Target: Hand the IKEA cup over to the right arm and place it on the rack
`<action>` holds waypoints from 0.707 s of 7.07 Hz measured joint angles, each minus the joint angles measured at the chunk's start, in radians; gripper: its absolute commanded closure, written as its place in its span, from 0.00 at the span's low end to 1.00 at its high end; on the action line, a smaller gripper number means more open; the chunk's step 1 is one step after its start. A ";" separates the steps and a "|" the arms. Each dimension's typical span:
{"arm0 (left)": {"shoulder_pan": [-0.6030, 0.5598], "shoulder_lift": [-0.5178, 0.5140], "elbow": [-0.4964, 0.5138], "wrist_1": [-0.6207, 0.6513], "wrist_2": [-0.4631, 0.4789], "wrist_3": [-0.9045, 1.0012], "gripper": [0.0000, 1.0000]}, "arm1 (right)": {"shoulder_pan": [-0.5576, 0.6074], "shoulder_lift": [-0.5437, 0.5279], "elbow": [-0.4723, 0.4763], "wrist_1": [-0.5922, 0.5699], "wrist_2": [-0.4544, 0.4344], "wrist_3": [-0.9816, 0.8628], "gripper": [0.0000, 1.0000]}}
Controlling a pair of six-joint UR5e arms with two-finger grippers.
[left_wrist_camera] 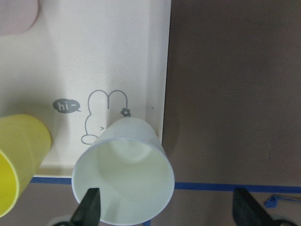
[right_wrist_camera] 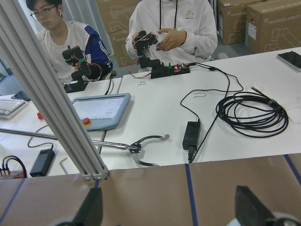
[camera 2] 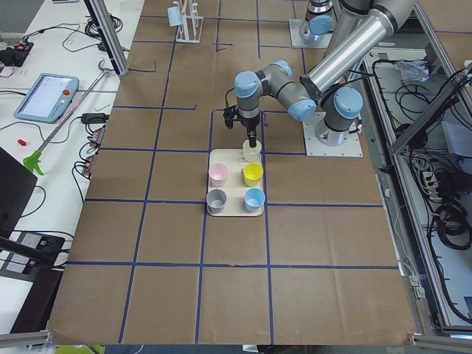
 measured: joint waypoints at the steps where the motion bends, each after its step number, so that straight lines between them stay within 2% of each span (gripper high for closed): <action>1: 0.001 -0.006 -0.010 0.006 0.003 0.001 0.02 | 0.033 -0.037 0.037 -0.003 0.004 0.152 0.00; 2: 0.002 -0.020 -0.015 0.012 0.005 0.001 0.12 | 0.066 -0.078 0.084 -0.006 0.005 0.351 0.00; 3: 0.002 -0.033 -0.016 0.019 0.006 0.000 0.58 | 0.095 -0.119 0.135 -0.007 0.006 0.564 0.00; 4: 0.002 -0.040 -0.014 0.023 0.012 0.003 0.89 | 0.125 -0.163 0.195 -0.008 0.007 0.754 0.00; 5: 0.002 -0.044 -0.011 0.025 0.028 0.005 1.00 | 0.148 -0.204 0.254 -0.008 0.007 0.885 0.00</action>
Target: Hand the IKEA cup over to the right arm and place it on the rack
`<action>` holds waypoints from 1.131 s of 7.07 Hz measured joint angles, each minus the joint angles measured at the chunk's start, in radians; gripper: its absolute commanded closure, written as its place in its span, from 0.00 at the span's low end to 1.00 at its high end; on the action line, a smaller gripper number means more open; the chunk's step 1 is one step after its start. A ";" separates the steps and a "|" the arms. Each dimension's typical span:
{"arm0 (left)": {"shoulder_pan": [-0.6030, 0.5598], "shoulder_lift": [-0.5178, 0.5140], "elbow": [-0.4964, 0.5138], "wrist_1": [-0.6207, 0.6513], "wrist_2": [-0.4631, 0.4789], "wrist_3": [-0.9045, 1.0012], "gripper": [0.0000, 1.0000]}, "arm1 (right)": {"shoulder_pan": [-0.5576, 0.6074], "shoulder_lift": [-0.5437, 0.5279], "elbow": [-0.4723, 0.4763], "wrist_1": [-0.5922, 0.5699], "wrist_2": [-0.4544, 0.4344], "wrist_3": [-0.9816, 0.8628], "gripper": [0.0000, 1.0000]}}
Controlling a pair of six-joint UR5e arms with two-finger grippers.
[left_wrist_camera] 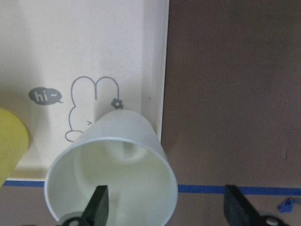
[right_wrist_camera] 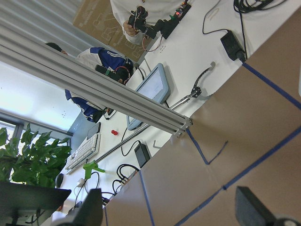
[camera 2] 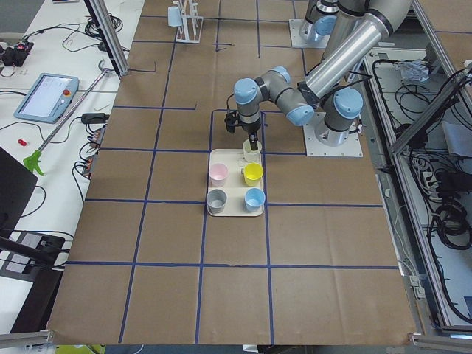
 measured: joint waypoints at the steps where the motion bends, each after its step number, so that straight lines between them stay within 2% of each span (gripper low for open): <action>1: 0.000 -0.003 0.001 0.001 0.017 0.001 1.00 | 0.013 -0.037 0.048 -0.001 0.000 0.069 0.00; 5: -0.002 0.017 0.037 0.003 0.019 0.003 1.00 | 0.022 -0.084 0.095 0.000 0.007 0.161 0.00; 6: -0.006 0.023 0.081 -0.025 0.016 0.002 1.00 | 0.022 -0.084 0.096 0.000 0.012 0.170 0.00; 8: -0.017 0.031 0.232 -0.182 0.000 0.002 1.00 | 0.023 -0.083 0.096 0.000 0.016 0.173 0.00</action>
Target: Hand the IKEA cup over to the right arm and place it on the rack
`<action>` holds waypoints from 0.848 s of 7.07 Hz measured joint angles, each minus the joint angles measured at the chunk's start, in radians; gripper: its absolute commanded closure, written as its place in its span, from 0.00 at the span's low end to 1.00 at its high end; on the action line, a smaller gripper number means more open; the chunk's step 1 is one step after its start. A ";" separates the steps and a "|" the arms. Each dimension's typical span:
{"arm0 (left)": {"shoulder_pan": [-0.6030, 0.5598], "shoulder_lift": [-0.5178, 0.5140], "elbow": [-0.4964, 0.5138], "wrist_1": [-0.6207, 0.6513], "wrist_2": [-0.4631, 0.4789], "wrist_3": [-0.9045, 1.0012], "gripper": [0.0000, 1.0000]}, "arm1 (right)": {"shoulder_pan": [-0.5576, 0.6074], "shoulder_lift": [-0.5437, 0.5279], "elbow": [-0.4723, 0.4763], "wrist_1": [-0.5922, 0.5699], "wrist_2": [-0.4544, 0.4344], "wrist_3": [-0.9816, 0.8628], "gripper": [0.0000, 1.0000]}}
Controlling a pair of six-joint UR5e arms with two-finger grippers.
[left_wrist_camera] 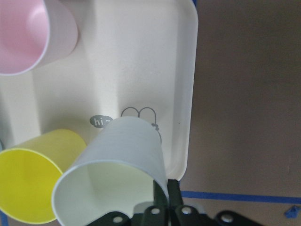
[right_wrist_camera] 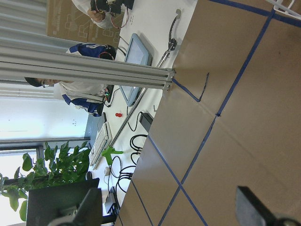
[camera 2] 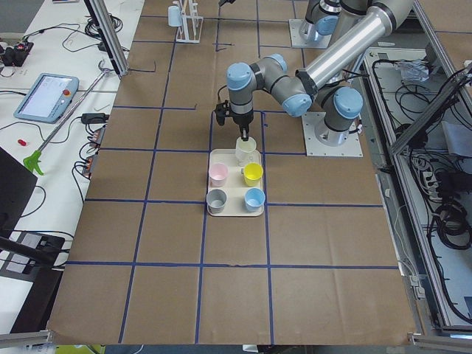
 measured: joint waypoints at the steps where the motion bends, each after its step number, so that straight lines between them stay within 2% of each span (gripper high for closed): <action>1: -0.017 -0.002 0.112 -0.115 -0.004 -0.002 1.00 | 0.003 0.000 0.000 -0.007 0.002 0.000 0.00; 3: -0.041 -0.036 0.347 -0.328 -0.011 -0.003 1.00 | 0.020 0.015 0.000 -0.080 0.005 0.009 0.01; 5: -0.047 -0.088 0.444 -0.361 -0.089 0.003 1.00 | 0.026 0.039 0.000 -0.148 0.045 0.055 0.01; 6: -0.047 -0.100 0.449 -0.310 -0.168 0.015 1.00 | 0.026 0.058 0.002 -0.188 0.056 0.070 0.01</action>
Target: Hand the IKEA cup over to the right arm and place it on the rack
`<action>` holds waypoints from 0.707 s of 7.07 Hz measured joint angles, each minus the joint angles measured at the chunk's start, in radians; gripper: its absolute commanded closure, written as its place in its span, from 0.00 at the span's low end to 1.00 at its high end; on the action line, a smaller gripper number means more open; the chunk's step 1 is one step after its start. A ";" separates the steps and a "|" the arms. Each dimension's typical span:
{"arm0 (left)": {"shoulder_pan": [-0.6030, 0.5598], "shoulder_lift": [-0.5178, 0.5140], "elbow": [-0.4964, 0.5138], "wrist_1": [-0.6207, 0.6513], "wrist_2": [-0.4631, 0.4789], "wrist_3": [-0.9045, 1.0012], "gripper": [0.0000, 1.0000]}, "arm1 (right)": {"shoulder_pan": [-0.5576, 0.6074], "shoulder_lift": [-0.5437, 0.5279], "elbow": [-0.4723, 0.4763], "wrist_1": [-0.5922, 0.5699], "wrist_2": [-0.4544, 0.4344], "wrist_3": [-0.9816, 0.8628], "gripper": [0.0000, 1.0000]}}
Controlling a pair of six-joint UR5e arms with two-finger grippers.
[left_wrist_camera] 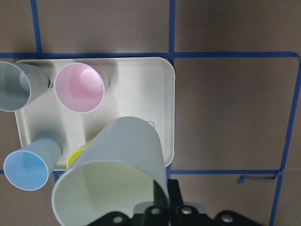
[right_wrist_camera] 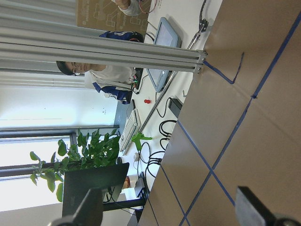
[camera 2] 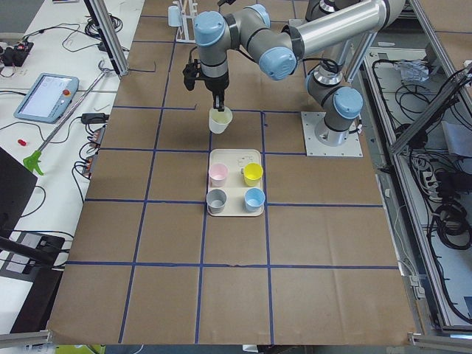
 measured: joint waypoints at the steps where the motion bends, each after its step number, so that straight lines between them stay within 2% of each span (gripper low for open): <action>1: -0.001 -0.010 -0.010 0.089 -0.114 0.021 1.00 | 0.000 0.018 0.004 -0.042 0.004 0.007 0.01; 5: -0.008 -0.050 -0.051 0.415 -0.632 0.174 1.00 | 0.000 0.040 0.013 -0.110 0.007 0.012 0.01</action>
